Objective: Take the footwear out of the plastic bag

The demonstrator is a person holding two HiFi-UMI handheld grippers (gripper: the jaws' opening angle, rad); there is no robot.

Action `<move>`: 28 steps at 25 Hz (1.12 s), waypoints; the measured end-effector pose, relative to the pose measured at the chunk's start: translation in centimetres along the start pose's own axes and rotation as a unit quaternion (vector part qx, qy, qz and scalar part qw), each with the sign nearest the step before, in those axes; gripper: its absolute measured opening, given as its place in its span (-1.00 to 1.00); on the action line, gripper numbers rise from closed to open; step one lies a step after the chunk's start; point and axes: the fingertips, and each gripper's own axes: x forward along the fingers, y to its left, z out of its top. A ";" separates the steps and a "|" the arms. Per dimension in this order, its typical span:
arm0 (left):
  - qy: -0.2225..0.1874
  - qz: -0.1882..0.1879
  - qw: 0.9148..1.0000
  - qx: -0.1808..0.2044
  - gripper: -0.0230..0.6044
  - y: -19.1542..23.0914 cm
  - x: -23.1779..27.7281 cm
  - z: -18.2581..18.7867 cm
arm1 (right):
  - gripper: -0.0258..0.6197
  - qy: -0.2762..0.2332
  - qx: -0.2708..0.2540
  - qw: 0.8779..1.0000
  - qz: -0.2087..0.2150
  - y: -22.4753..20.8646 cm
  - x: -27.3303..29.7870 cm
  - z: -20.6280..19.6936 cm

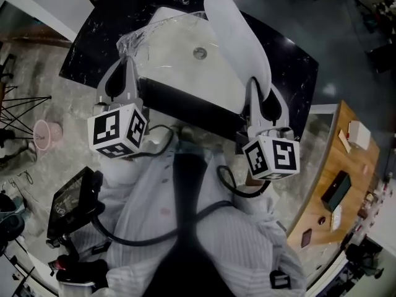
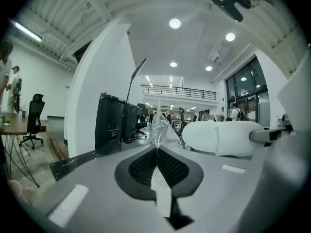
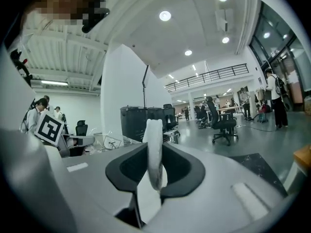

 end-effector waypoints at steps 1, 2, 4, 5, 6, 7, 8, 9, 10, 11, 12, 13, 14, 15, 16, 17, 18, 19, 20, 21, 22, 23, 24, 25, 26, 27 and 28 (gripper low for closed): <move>-0.002 -0.006 1.000 0.004 -0.92 -0.5 0.1 0.0 | -0.64 0.001 -0.004 1.000 0.002 0.4 0.2 -0.1; -0.002 -0.013 1.000 0.007 -0.92 -1.0 0.1 0.0 | -0.64 0.003 -0.005 1.000 0.006 0.8 0.4 -0.3; 0.003 -0.027 1.000 0.005 -0.92 -1.8 0.3 -0.2 | -0.64 0.007 -0.004 1.000 0.015 1.5 0.7 -0.6; 0.007 -0.034 0.999 0.003 -0.92 -2.1 0.4 -0.4 | -0.64 0.010 -0.004 1.000 0.019 1.8 0.8 -0.7; 0.012 -0.041 0.999 0.003 -0.92 -2.5 0.5 -0.6 | -0.64 0.013 -0.004 1.000 0.023 2.0 0.9 -0.9; 0.016 -0.046 0.999 0.005 -0.92 -2.8 0.6 -0.8 | -0.64 0.016 -0.003 1.000 0.025 2.1 0.9 -1.0; 0.018 -0.050 0.999 0.007 -0.92 -3.0 0.6 -0.9 | -0.64 0.016 -0.003 1.000 0.027 2.2 1.0 -1.0; 0.020 -0.053 0.998 0.008 -0.92 -3.1 0.6 -1.0 | -0.65 0.015 -0.002 1.000 0.027 2.2 1.0 -1.0; 0.020 -0.055 0.998 0.007 -0.92 -3.2 0.6 -1.0 | -0.65 0.015 -0.002 1.000 0.027 2.1 1.0 -1.0; 0.021 -0.056 0.998 0.006 -0.92 -3.2 0.6 -1.0 | -0.65 0.015 -0.002 1.000 0.028 2.1 0.9 -1.0; 0.021 -0.056 0.998 0.005 -0.92 -3.1 0.6 -1.0 | -0.65 0.016 -0.001 0.999 0.028 2.0 0.9 -1.0; 0.021 -0.056 0.998 0.004 -0.92 -3.0 0.6 -1.0 | -0.65 0.016 0.000 0.999 0.028 1.9 0.9 -1.0; 0.021 -0.055 0.998 0.003 -0.92 -2.9 0.6 -1.0 | -0.65 0.017 0.001 0.999 0.028 1.8 0.9 -1.0; 0.021 -0.054 0.998 0.002 -0.92 -2.9 0.6 -1.0 | -0.65 0.016 0.002 0.999 0.028 1.7 0.9 -1.0; 0.021 -0.053 0.998 0.002 -0.92 -2.8 0.6 -1.0 | -0.65 0.015 0.003 1.000 0.027 1.7 0.9 -1.0; 0.021 -0.053 0.998 0.001 -0.92 -2.7 0.6 -1.0 | -0.65 0.014 0.003 1.000 0.027 1.7 0.9 -0.9; 0.022 -0.052 0.998 0.000 -0.92 -2.6 0.6 -1.0 | -0.65 0.014 0.003 1.000 0.027 1.7 0.9 -0.9; 0.022 -0.052 0.998 -0.001 -0.92 -2.6 0.6 -1.0 | -0.65 0.014 0.002 1.000 0.027 1.7 0.9 -0.9; 0.023 -0.053 0.998 -0.001 -0.92 -2.7 0.6 -1.0 | -0.65 0.014 0.001 1.000 0.027 1.7 0.9 -0.9; 0.024 -0.054 0.998 -0.001 -0.92 -2.7 0.6 -1.0 | -0.65 0.015 0.000 1.000 0.027 1.7 0.9 -0.9; 0.024 -0.055 0.998 0.000 -0.92 -2.8 0.6 -1.1 | -0.65 0.015 0.000 0.999 0.028 1.7 0.9 -0.9; 0.024 -0.056 0.998 0.000 -0.92 -2.8 0.6 -1.1 | -0.65 0.016 -0.001 0.999 0.028 1.7 0.9 -0.9; 0.024 -0.056 0.998 0.000 -0.92 -2.9 0.6 -1.1 | -0.65 0.015 0.000 1.000 0.027 1.7 0.9 -0.8; 0.024 -0.056 0.998 -0.001 -0.92 -2.9 0.6 -1.1 | -0.65 0.013 0.002 1.000 0.026 1.7 0.9 -0.8; 0.025 -0.056 0.998 -0.001 -0.92 -2.9 0.6 -1.1 | -0.65 0.013 0.002 1.000 0.026 1.7 0.8 -0.8; 0.025 -0.056 0.998 -0.001 -0.92 -2.9 0.6 -1.1 | -0.65 0.014 0.003 1.000 0.026 1.7 0.8 -0.9; 0.026 -0.056 0.998 -0.001 -0.92 -2.9 0.6 -1.1 | -0.65 0.016 0.002 1.000 0.027 1.7 0.8 -0.9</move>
